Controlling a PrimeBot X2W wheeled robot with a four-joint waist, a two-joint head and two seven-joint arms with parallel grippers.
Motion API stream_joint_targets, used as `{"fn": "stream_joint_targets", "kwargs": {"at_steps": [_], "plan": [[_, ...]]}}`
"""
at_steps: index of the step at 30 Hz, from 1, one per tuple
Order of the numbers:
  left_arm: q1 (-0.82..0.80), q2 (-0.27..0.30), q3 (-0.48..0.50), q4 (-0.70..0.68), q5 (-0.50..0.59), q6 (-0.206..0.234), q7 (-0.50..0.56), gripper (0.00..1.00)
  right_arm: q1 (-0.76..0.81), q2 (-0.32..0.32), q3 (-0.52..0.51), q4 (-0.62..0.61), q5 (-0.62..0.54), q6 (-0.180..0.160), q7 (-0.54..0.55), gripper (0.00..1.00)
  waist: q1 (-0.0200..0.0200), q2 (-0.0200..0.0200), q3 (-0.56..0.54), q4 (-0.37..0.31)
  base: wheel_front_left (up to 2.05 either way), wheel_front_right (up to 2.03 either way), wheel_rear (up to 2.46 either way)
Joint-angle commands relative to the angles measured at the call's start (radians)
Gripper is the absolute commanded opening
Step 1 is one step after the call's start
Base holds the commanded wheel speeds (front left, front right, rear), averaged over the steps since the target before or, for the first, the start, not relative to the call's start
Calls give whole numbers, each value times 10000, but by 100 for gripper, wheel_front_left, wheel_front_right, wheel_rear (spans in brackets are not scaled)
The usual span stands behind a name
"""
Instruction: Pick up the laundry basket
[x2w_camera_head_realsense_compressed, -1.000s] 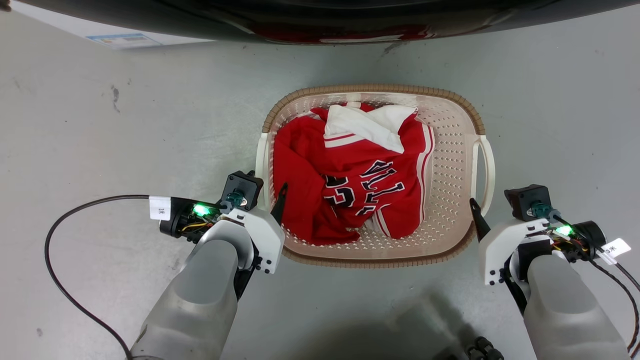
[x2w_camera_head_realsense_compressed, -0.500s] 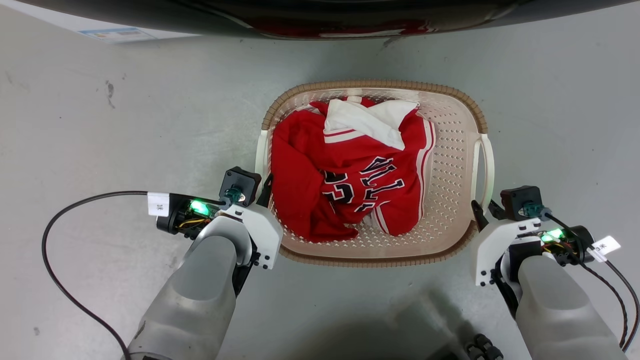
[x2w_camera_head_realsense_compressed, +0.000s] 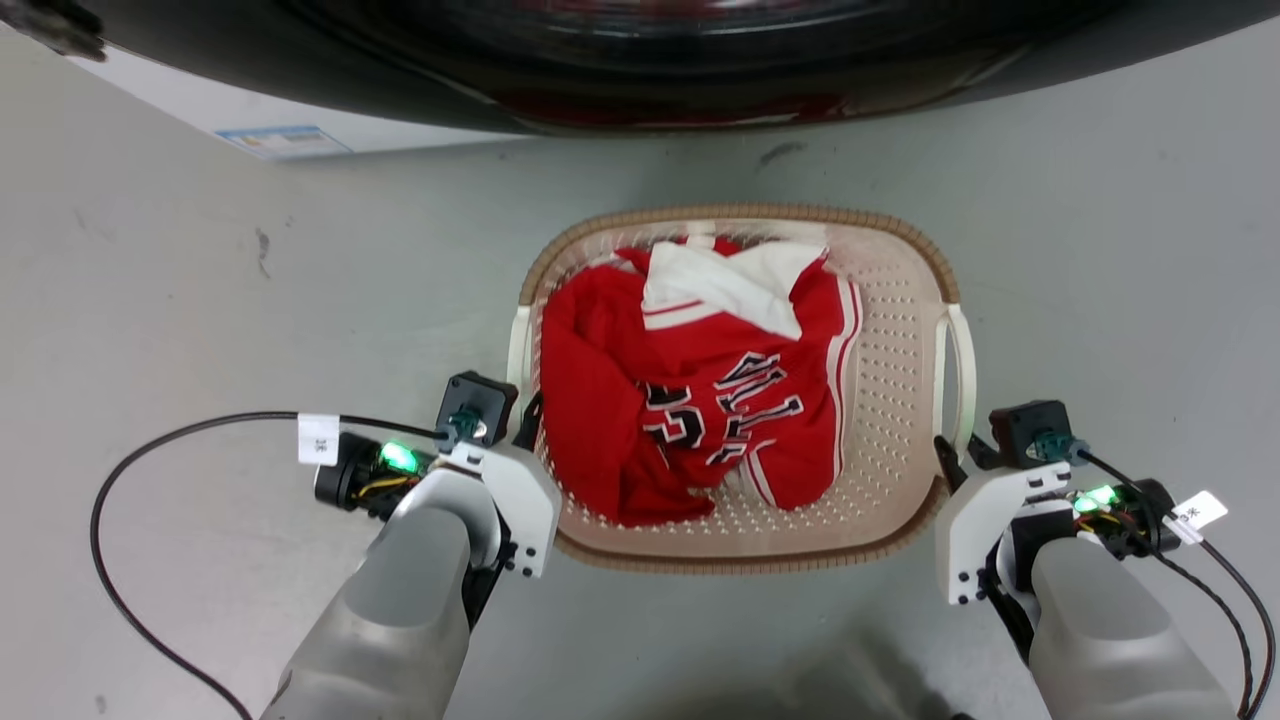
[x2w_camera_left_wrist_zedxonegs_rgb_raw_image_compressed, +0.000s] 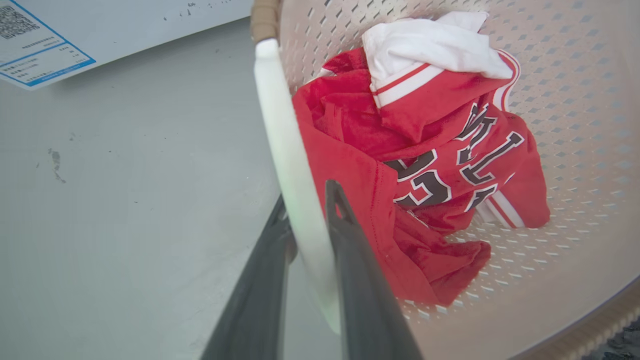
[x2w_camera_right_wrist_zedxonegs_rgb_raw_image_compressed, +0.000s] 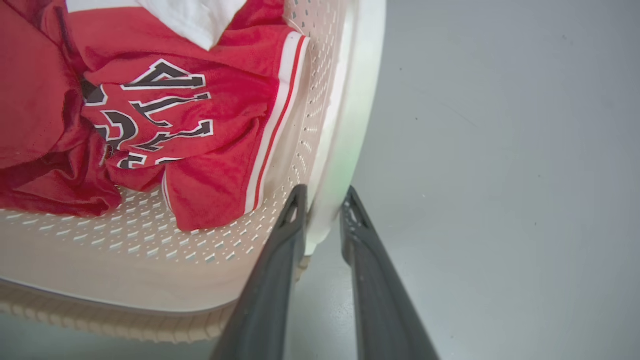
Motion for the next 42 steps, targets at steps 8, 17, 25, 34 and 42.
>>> {"fn": "stream_joint_targets", "kwargs": {"at_steps": [8,17,25,34,42], "plan": [[389,-26,-436,683,-682,-159,-4,0,296,3,181,264,-256,-5,156,0,0,0,-1524,233,0,0,0],[893,-28,-925,986,-1560,-188,283,0,678,5,583,347,-95,-5,612,0,0,0,-2851,517,0,0,0],[1443,-29,-1271,1156,-2184,-157,728,0,1224,6,1421,359,410,-5,1072,0,0,0,-3929,747,0,0,0],[2033,-28,-1589,1285,-2665,-136,1300,0,1736,10,2407,356,1039,-5,1658,0,0,0,-4855,820,0,0,0],[2568,-31,-1793,1382,-3059,-120,1870,0,2163,11,3517,353,1835,-5,2113,0,0,0,-5773,940,0,0,0]]}}
